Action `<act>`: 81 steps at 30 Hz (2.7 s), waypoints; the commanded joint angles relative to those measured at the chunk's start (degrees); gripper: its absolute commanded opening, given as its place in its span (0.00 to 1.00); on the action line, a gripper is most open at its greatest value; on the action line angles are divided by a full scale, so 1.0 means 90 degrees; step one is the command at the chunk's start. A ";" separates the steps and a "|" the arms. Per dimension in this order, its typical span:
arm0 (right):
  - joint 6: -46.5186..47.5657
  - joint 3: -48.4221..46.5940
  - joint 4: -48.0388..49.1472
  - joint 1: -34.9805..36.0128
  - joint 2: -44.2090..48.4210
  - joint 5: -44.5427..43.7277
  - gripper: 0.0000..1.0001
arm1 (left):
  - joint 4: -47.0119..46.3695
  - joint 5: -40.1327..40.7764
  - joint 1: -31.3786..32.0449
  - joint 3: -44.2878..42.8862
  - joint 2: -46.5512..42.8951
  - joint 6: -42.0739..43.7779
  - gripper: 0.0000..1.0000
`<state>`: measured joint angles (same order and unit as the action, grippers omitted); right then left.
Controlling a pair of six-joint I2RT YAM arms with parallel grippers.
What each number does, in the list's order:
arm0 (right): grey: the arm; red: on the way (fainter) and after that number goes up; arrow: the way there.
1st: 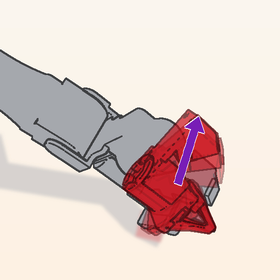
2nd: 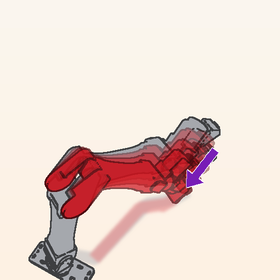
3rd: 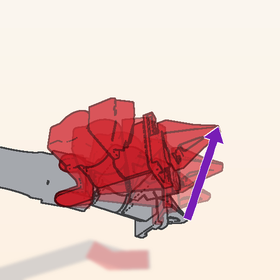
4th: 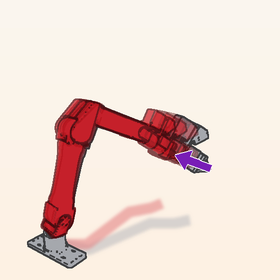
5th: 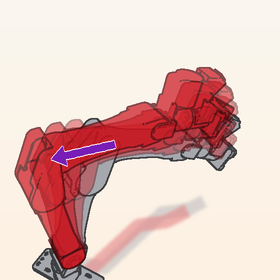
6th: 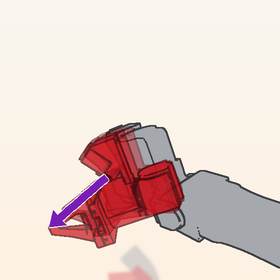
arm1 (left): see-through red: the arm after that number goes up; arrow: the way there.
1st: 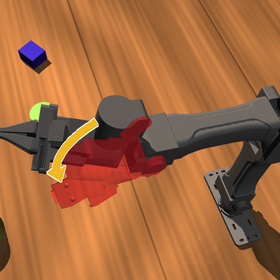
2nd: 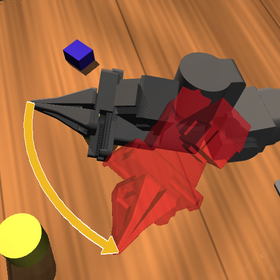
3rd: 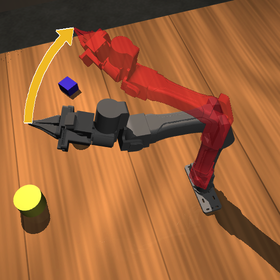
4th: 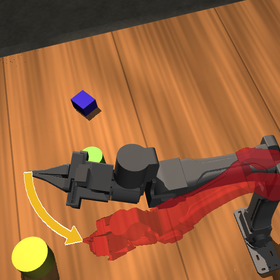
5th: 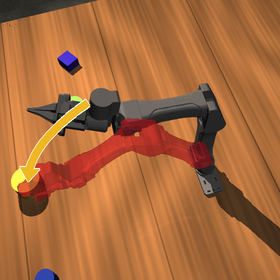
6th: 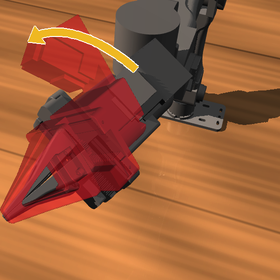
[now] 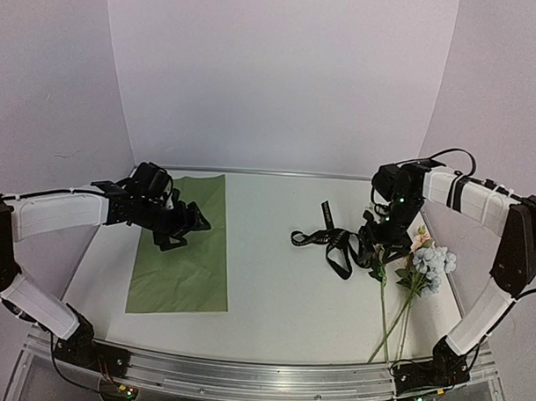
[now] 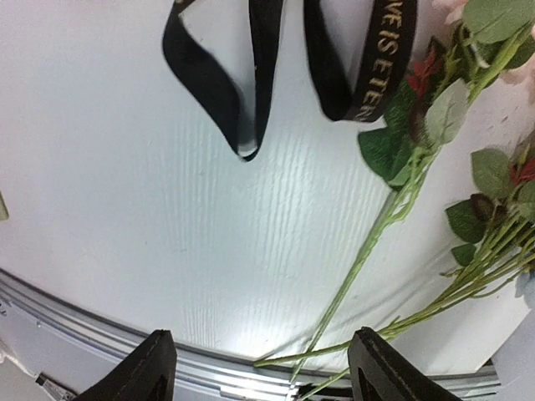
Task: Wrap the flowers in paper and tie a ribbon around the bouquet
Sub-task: Unfold the folded wrapping paper at the center of the board.
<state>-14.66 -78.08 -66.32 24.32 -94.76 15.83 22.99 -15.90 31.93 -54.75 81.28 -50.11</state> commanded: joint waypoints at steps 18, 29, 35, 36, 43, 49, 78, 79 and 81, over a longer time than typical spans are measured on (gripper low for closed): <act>-0.1422 0.0149 0.2686 0.3026 -0.0415 -0.0720 0.77 | 0.1484 0.2633 0.0090 0.1852 -0.1787 -0.2028 0.92; -0.1260 -0.2009 0.3053 0.3854 -0.2600 -0.1000 0.81 | -0.0014 0.2252 -0.2345 0.0991 -0.0107 0.0412 0.98; -0.1441 -0.2396 0.3072 0.3856 -0.3047 -0.0997 0.81 | -0.0585 0.1782 -0.2677 0.0224 0.1219 0.1075 0.86; -0.1437 -0.2427 0.3073 0.3857 -0.3079 -0.1009 0.81 | -0.0629 0.1651 -0.2683 0.0114 0.1341 0.1182 0.85; -0.1488 -0.2738 0.3150 0.3815 -0.3415 -0.1024 0.82 | -0.0856 0.1567 -0.2824 -0.0473 0.2123 0.1572 0.76; -0.1720 -0.3122 0.3247 0.3731 -0.3818 -0.0704 0.81 | -0.0930 0.1542 -0.2892 -0.0895 0.2637 0.1718 0.68; -0.2529 -0.3886 0.3636 0.3441 -0.4995 0.0164 0.76 | -0.1365 0.0531 -0.2923 -0.0925 0.2449 0.1720 0.00; -0.2543 -0.3895 0.3639 0.3432 -0.5011 0.0180 0.76 | -0.1374 0.0466 -0.2925 -0.0915 0.2415 0.1703 0.00; -0.2557 -0.3902 0.3639 0.3426 -0.5027 0.0198 0.75 | -0.1259 0.0534 -0.2924 -0.0944 0.2361 0.1690 0.00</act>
<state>-36.65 -111.83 -33.60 55.58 -137.38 17.12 12.93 -9.36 5.89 -62.54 106.70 -34.54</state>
